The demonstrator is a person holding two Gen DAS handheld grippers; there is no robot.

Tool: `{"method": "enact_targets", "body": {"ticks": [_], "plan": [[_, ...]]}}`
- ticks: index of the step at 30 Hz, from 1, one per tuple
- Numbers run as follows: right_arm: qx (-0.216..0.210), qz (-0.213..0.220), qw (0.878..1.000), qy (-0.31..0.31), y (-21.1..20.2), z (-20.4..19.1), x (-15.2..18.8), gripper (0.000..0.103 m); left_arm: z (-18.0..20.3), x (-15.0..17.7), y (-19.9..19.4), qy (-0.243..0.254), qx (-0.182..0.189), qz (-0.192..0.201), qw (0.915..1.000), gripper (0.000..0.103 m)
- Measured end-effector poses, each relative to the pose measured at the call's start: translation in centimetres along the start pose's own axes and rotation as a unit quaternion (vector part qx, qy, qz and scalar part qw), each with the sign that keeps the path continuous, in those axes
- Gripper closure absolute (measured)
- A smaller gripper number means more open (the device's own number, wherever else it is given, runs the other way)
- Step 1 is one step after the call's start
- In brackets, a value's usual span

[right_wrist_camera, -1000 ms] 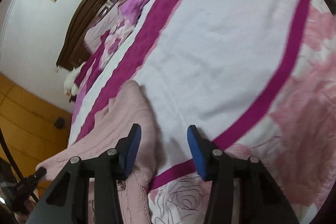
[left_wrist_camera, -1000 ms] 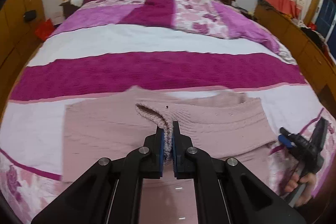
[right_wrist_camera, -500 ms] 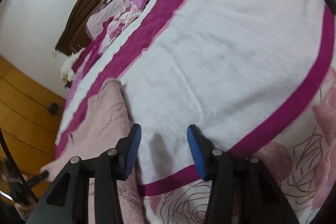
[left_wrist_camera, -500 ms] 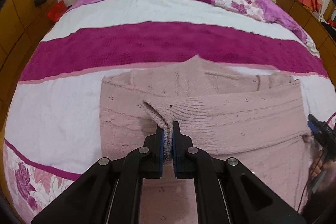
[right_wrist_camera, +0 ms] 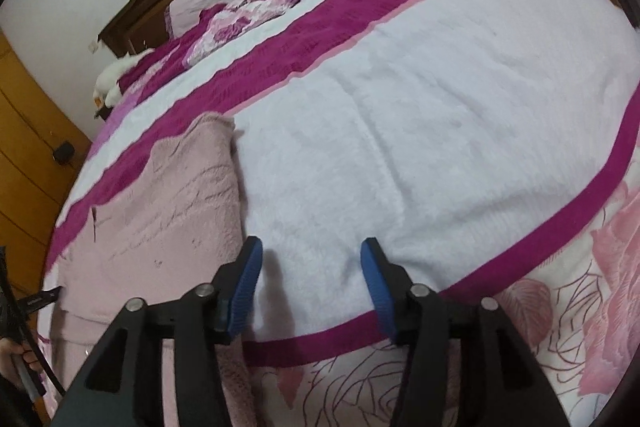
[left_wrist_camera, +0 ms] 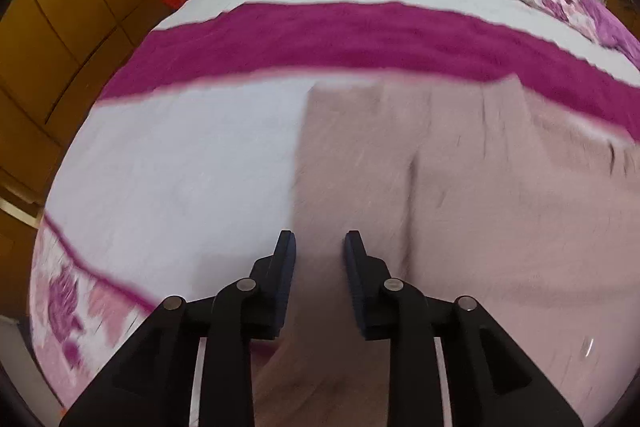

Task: Fold small clothes

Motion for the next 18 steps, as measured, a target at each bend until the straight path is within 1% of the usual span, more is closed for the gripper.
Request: {"method": "enact_targets", "body": {"ticks": [1,2,4,5,7,8,9,10,12,13,14,15,16,17,18], "plan": [[0.003,0.001,1.0,-0.015,-0.4,-0.4,0.0,0.043,-0.7,0.9,-1.0,-0.005,0.008,0.001,1.0,0.1],[0.003,0.003,1.0,-0.03,-0.8,-1.0,0.1,0.043,-1.7,2.2,-2.9,-0.022,0.023,0.012,0.9994,0.1],[-0.008,0.003,0.999,-0.053,-1.8,-1.9,0.6,0.041,-2.9,4.3,-5.8,-0.051,0.047,0.03,0.9972,0.096],[-0.015,-0.002,0.998,-0.062,-2.3,-2.3,1.0,0.037,-3.8,5.6,-7.5,-0.072,0.059,0.047,0.9945,0.093],[-0.013,-0.018,0.996,-0.089,-3.7,-3.3,2.3,0.036,-4.6,7.4,-9.4,-0.098,0.076,0.075,0.9895,0.093],[-0.008,-0.021,0.993,-0.112,-4.7,-4.0,3.0,0.036,-5.1,8.5,-10.4,-0.114,0.088,0.094,0.9851,0.093],[-0.004,-0.014,0.991,-0.134,-5.7,-4.6,3.5,0.036,-5.2,9.2,-11.0,-0.124,0.098,0.104,0.982,0.093],[0.003,0.002,0.987,-0.159,-7.3,-5.3,4.0,0.036,-5.5,10.3,-12.0,-0.137,0.111,0.12,0.9769,0.093],[0.022,0.031,0.981,-0.19,-10.2,-6.2,5.0,0.031,-6.1,11.2,-13.0,-0.152,0.132,0.149,0.9681,0.093],[0.029,0.04,0.98,-0.192,-11.4,-6.5,5.5,0.023,-6.6,12.0,-13.6,-0.158,0.143,0.165,0.963,0.093],[0.032,0.046,0.981,-0.184,-12.6,-6.5,6.1,0.016,-7.2,13.1,-13.9,-0.16,0.147,0.173,0.9607,0.093],[0.024,0.052,0.984,-0.167,-13.6,-6.4,7.0,0.014,-7.7,13.9,-13.7,-0.165,0.146,0.169,0.9607,0.093],[0.016,0.056,0.987,-0.15,-14.3,-6.2,7.7,0.012,-8.5,14.8,-13.2,-0.179,0.147,0.151,0.961,0.093],[0.01,0.06,0.99,-0.129,-14.9,-5.6,8.7,0.012,-9.6,16.2,-12.4,-0.213,0.15,0.112,0.959,0.093],[0.006,0.063,0.993,-0.104,-15.3,-4.9,9.8,0.012,-10.3,17.1,-12.0,-0.235,0.156,0.088,0.9553,0.093]]}}
Point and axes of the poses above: each gripper's, at about its wrist camera, not at the fingertips, and y roughly the way its jaws point, z to its right, x to its underside, the point moved 6 cm from there along y, roughly the way its jaws point, and after that the axes turned 15 degrees about z, right-handed, at the moved point
